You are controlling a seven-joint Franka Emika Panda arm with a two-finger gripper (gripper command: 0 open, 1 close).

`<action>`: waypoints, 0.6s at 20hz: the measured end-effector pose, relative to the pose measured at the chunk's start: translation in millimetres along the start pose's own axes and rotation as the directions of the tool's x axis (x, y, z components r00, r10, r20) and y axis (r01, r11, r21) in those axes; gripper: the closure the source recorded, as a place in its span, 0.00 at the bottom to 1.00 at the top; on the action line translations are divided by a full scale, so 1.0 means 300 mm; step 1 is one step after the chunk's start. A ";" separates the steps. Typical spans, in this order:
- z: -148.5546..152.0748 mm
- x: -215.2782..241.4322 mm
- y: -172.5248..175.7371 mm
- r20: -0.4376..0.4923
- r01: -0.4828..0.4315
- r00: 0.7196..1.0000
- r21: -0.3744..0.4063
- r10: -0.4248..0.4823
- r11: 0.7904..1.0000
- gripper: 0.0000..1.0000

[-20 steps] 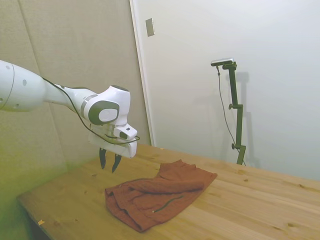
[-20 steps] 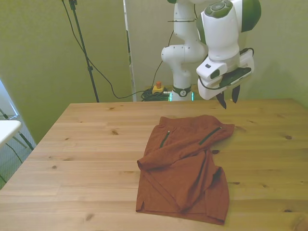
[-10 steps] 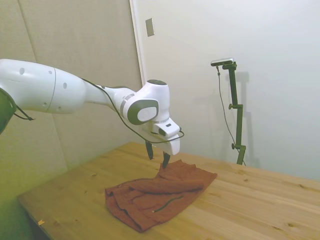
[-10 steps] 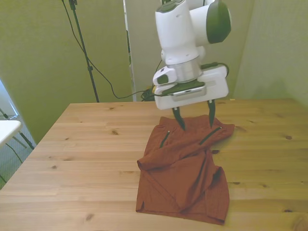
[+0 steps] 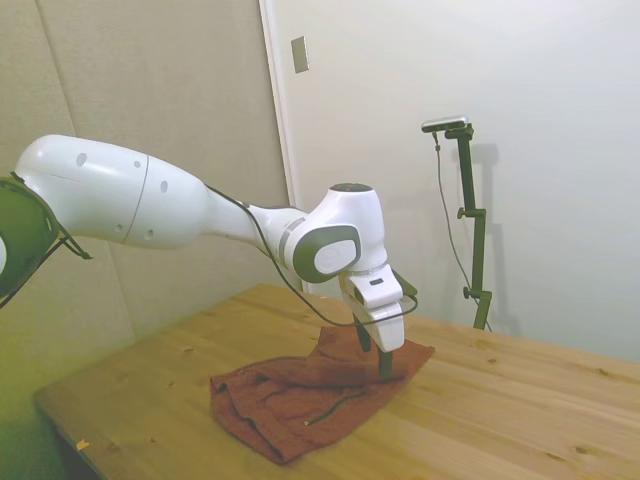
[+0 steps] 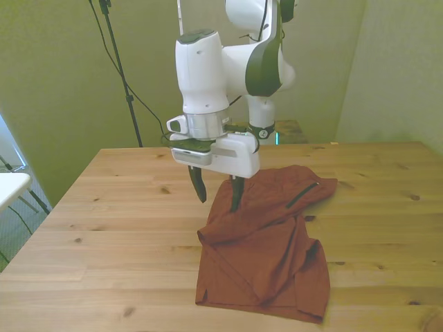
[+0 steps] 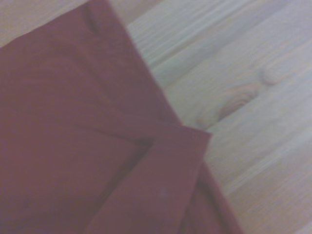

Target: Unfold the shorts

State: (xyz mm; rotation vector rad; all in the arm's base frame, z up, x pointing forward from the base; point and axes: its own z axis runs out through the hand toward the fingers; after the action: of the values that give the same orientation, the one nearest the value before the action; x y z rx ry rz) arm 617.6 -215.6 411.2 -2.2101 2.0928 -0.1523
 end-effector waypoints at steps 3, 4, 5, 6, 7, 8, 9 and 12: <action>0.030 0.030 -0.021 -0.029 -0.059 0.998 0.015 0.059 0.998 0.00; 0.037 0.034 -0.034 -0.034 -0.058 0.998 0.023 0.058 0.998 0.00; 0.044 0.035 -0.048 -0.036 -0.057 0.998 0.030 0.058 0.998 0.00; 0.053 0.033 -0.063 -0.030 -0.058 0.998 0.039 0.060 0.998 0.00; 0.065 0.030 -0.076 -0.026 -0.057 0.998 0.041 0.059 0.998 0.00; 0.078 0.028 -0.087 -0.023 -0.054 0.998 0.043 0.055 0.998 0.00; 0.092 0.025 -0.099 -0.017 -0.051 0.999 0.045 0.052 0.998 1.00; 0.134 0.005 -0.117 0.015 -0.028 1.000 0.044 0.028 0.999 1.00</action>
State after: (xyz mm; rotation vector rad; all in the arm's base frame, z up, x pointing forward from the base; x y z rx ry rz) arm 658.0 -215.2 376.2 -2.1496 2.0909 -0.1791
